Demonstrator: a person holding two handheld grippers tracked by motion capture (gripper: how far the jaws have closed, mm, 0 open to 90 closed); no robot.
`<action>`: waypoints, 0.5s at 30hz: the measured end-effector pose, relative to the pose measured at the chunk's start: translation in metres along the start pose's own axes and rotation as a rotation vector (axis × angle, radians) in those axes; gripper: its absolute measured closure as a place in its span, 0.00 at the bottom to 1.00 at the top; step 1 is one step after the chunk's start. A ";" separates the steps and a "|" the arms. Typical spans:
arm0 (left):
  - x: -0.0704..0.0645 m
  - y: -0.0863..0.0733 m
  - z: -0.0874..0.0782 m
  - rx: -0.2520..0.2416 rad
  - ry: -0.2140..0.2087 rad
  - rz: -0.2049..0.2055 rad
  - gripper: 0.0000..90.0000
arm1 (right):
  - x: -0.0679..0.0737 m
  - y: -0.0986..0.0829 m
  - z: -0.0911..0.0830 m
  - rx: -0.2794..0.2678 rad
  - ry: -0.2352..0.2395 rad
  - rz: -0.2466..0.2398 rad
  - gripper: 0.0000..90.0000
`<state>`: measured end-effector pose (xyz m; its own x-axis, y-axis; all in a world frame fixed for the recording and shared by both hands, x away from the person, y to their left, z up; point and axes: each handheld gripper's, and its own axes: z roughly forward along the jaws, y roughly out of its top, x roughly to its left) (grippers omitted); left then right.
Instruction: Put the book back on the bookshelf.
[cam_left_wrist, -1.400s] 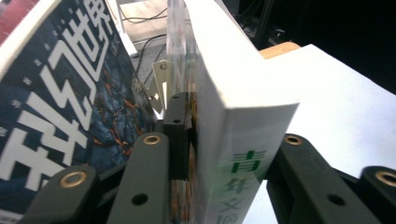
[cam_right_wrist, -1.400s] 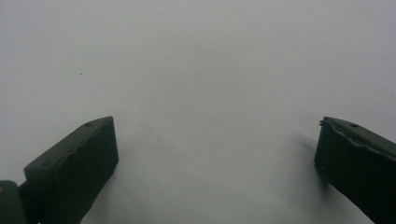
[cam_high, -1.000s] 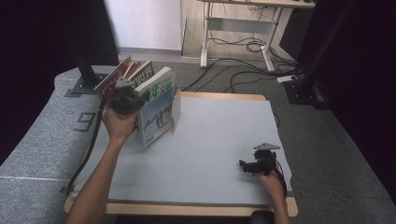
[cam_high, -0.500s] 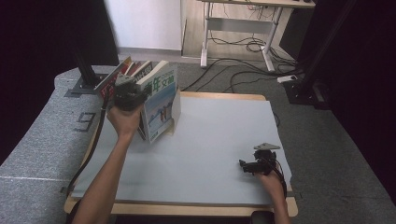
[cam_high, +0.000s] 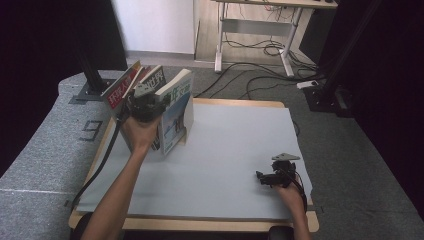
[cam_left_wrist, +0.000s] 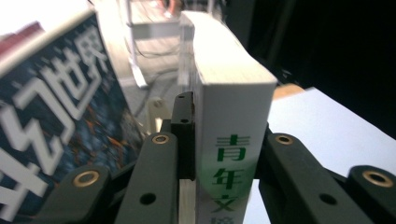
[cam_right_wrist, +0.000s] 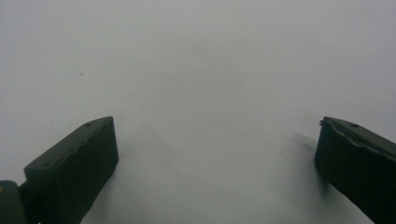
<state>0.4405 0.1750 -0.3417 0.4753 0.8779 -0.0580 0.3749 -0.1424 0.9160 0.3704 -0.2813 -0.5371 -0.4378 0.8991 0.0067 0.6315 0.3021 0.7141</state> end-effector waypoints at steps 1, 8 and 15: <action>0.000 0.000 0.000 0.000 0.000 0.000 0.81 | 0.000 0.000 0.000 0.000 -0.001 -0.001 0.00; -0.001 0.002 -0.007 0.104 -0.044 0.029 0.80 | 0.000 0.000 0.000 0.000 -0.001 -0.001 0.00; 0.001 0.005 -0.012 0.126 -0.084 0.014 0.77 | 0.000 0.000 0.000 0.002 -0.001 -0.001 0.00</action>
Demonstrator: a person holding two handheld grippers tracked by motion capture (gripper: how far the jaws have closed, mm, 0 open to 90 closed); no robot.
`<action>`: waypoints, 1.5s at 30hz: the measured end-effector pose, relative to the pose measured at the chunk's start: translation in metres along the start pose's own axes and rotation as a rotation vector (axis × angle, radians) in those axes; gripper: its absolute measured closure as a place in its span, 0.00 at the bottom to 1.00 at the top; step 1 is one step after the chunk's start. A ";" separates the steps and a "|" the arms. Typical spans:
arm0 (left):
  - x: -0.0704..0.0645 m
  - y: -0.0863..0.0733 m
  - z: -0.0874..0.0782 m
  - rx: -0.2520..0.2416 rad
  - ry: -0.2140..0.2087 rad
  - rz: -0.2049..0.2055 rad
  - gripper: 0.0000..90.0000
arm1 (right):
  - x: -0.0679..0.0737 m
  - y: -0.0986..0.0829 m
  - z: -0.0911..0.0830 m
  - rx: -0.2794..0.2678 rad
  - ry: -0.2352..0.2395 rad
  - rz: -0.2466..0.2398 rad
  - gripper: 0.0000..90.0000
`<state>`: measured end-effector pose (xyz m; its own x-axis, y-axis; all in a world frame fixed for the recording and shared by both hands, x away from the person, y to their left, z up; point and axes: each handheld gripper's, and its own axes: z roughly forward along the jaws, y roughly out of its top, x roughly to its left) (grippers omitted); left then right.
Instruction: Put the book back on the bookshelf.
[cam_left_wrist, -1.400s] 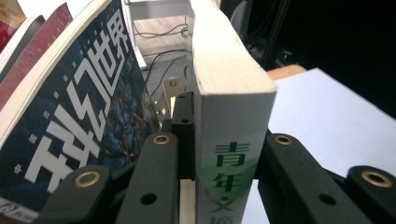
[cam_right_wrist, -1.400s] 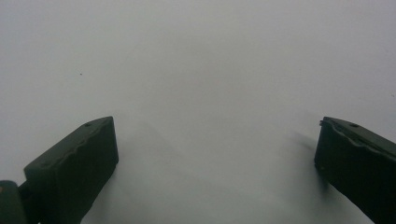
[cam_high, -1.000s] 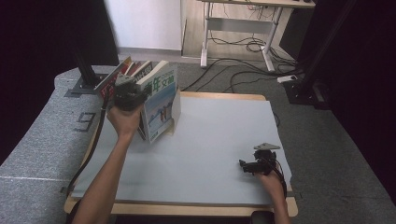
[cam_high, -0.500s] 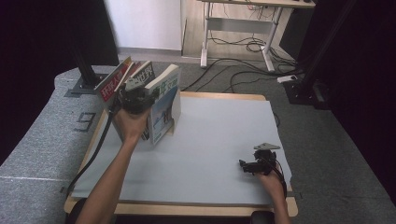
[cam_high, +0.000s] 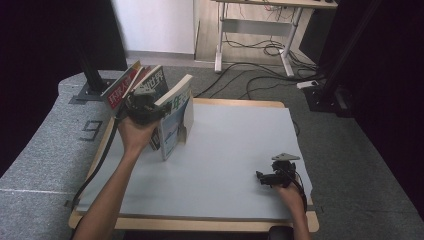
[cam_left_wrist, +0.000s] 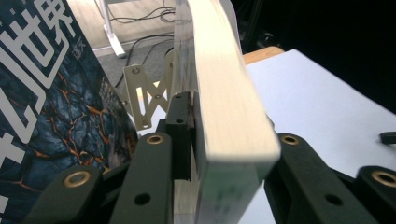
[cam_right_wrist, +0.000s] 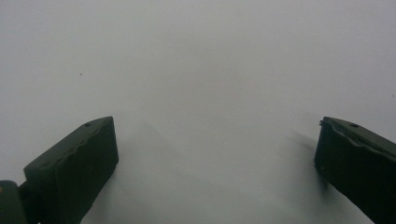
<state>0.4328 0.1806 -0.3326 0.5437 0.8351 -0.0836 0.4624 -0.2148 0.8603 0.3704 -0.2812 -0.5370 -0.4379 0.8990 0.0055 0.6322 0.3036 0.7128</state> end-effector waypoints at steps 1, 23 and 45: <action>0.000 0.001 0.000 0.005 -0.007 -0.001 0.77 | 0.000 0.000 0.000 0.000 0.000 0.000 0.00; -0.018 0.009 0.012 -0.039 0.147 0.077 0.83 | 0.000 0.000 0.000 0.000 0.001 0.001 0.00; -0.031 0.004 0.021 -0.059 0.084 0.075 0.78 | 0.000 0.000 0.000 0.000 0.002 0.000 0.00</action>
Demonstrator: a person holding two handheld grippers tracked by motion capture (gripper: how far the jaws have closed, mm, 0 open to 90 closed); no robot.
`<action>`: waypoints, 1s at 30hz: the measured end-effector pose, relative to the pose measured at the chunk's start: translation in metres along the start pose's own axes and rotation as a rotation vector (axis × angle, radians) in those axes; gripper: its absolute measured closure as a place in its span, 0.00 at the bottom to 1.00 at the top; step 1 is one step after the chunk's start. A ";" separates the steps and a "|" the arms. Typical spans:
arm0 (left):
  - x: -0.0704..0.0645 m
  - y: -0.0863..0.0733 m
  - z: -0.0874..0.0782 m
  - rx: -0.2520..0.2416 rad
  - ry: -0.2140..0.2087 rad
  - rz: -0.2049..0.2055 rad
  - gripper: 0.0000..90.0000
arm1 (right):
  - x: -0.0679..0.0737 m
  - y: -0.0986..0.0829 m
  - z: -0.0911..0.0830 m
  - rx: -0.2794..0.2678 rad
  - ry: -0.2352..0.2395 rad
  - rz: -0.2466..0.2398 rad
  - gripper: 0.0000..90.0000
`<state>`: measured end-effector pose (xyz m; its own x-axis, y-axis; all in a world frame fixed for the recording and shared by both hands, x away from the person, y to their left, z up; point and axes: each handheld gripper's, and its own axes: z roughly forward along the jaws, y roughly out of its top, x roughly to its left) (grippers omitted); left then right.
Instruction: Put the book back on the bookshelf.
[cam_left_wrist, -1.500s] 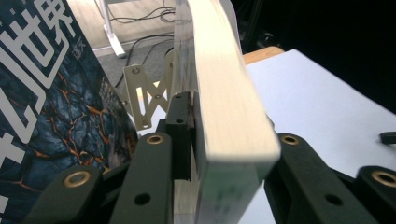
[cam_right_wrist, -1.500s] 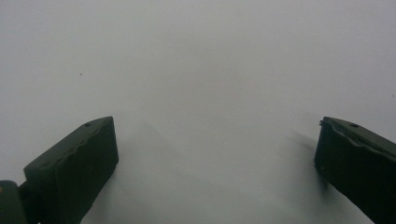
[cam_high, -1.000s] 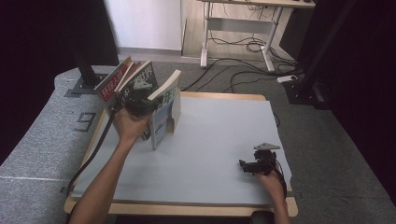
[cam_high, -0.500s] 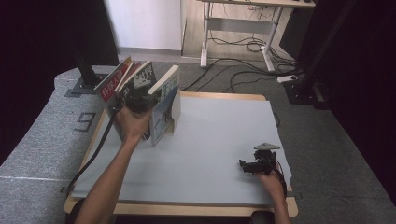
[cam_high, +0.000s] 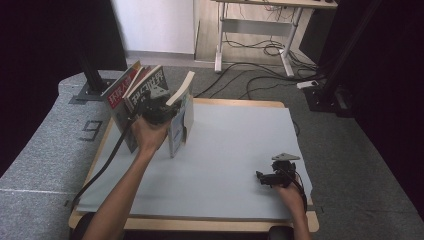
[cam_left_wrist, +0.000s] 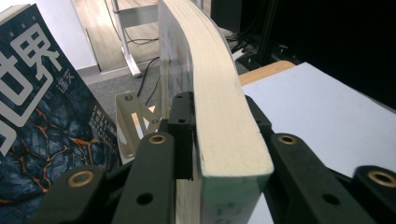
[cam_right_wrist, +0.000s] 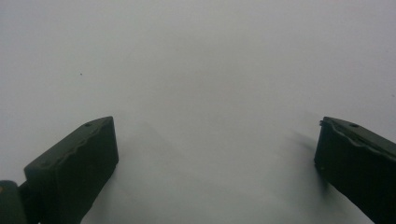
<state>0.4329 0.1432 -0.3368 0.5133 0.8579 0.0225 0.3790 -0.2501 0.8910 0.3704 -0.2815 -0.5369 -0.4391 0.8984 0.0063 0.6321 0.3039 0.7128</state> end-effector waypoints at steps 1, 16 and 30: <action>0.000 0.000 0.000 0.005 -0.012 0.002 0.76 | 0.000 0.000 0.000 -0.001 0.000 0.001 0.00; -0.002 0.000 -0.008 0.017 -0.109 0.040 0.48 | 0.000 0.000 0.000 -0.001 -0.001 0.000 0.00; -0.008 -0.010 -0.008 0.048 -0.179 0.080 0.24 | 0.000 0.000 0.000 -0.001 -0.002 0.000 0.00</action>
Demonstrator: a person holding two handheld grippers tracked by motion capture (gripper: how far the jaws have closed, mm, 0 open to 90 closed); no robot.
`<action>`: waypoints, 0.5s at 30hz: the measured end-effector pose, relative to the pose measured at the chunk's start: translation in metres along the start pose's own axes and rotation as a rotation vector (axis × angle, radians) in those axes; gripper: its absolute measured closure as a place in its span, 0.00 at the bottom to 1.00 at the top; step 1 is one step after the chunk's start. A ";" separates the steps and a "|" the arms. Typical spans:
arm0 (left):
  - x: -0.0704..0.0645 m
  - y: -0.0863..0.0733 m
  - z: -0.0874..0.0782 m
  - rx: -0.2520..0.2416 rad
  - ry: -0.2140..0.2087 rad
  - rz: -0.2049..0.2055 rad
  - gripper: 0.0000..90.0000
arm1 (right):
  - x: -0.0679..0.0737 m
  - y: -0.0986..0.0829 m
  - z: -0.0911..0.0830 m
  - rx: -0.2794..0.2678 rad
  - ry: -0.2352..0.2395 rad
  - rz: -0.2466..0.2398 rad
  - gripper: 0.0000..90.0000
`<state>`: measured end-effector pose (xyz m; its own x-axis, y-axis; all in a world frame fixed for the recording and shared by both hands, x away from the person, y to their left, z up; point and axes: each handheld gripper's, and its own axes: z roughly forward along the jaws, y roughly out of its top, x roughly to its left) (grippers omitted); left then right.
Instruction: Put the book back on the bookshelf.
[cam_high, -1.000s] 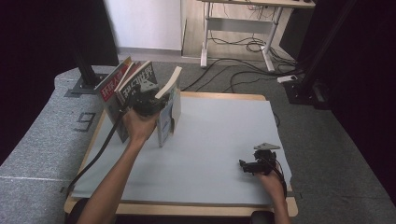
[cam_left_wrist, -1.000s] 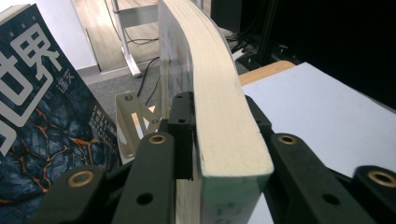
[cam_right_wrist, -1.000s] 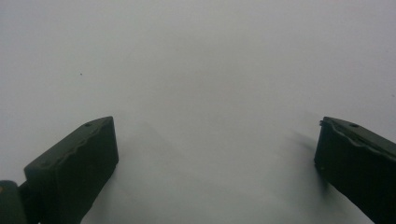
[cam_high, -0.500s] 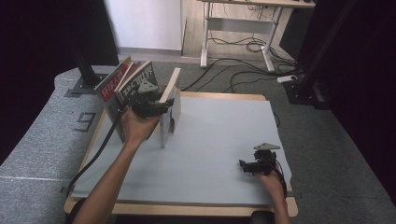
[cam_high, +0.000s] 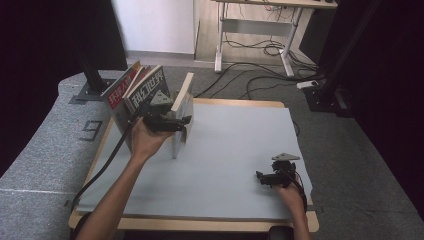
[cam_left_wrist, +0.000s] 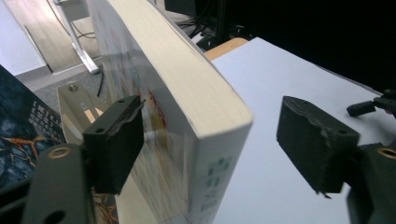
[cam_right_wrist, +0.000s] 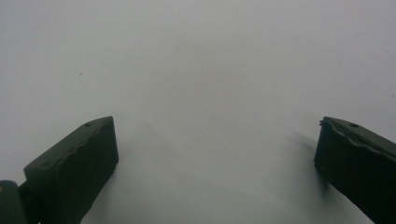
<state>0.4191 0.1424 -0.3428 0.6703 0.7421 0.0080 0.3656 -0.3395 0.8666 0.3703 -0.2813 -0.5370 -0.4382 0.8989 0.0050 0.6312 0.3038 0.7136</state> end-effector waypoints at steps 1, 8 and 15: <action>0.000 -0.002 0.000 0.004 0.000 0.002 0.23 | 0.000 0.000 0.000 0.000 0.000 0.000 0.00; 0.000 -0.013 -0.005 0.023 0.010 0.011 0.30 | 0.000 0.000 0.000 0.001 0.000 0.002 0.00; -0.001 -0.033 0.012 0.096 0.087 -0.001 0.50 | 0.000 0.000 0.000 0.000 0.000 0.000 0.00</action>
<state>0.4140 0.1465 -0.3774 0.6126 0.7886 0.0539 0.4294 -0.3892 0.8150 0.3703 -0.2812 -0.5371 -0.4379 0.8990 0.0050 0.6311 0.3034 0.7139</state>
